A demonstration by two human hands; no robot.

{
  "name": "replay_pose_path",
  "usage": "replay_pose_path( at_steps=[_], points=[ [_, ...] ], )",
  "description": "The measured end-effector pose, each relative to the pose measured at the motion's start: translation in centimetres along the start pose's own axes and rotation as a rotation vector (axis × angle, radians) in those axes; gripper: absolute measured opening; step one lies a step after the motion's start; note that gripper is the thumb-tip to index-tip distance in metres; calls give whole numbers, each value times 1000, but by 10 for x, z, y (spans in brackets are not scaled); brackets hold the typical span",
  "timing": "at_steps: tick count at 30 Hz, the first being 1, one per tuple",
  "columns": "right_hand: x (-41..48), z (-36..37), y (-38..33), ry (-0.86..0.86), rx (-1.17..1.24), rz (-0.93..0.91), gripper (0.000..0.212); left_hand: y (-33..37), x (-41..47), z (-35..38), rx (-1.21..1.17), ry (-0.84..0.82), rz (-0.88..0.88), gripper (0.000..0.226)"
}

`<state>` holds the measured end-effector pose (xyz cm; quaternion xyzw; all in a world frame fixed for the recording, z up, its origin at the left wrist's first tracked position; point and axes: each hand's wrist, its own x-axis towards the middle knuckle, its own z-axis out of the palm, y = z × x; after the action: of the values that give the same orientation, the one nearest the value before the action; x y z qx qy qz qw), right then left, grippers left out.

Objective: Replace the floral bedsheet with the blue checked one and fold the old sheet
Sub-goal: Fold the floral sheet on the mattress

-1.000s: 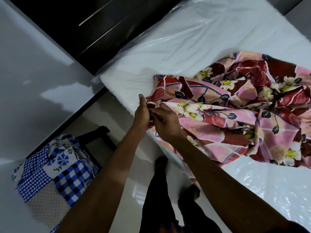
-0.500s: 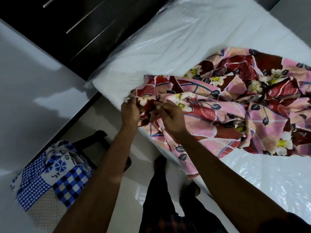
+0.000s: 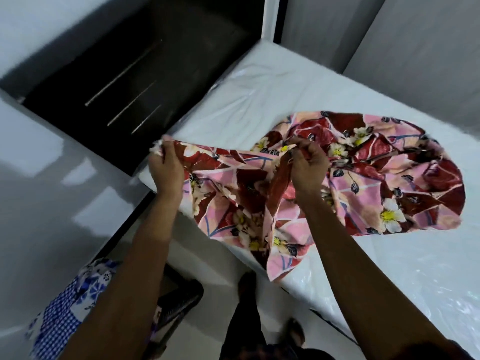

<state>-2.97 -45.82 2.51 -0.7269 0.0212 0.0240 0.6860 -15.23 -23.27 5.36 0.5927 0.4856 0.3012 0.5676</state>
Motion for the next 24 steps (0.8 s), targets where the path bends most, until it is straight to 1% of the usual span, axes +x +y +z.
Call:
replay_pose_path(
  at_steps=[2,5,7,9,12,14,16,18,21,24],
  points=[
    [2,-17,-22,46,60,-48,26,25,-7,-2,-90,78,-3,31],
    [0,-49,-36,100,111,-69,24,52,-27,-13,-40,134,110,31],
    [-6,-76,-32,133,140,-8,24,58,-45,-22,-11,164,172,31],
    [-17,-108,-20,176,184,68,25,60,-66,-29,-10,178,189,32],
    [-34,-156,-13,326,285,186,36,62,-100,-37,16,171,220,29],
    [-41,-183,-16,404,282,196,40,63,-120,-43,23,175,229,27],
    [-45,-202,-20,378,234,155,36,63,-134,-46,49,167,240,33],
    [-46,-215,-32,294,142,68,34,63,-149,-44,96,108,263,47],
    [-30,-227,-60,313,69,-40,37,67,-168,-33,166,15,293,54],
    [-16,-236,-116,312,-71,-211,37,78,-185,-22,160,-1,319,58]
  ],
)
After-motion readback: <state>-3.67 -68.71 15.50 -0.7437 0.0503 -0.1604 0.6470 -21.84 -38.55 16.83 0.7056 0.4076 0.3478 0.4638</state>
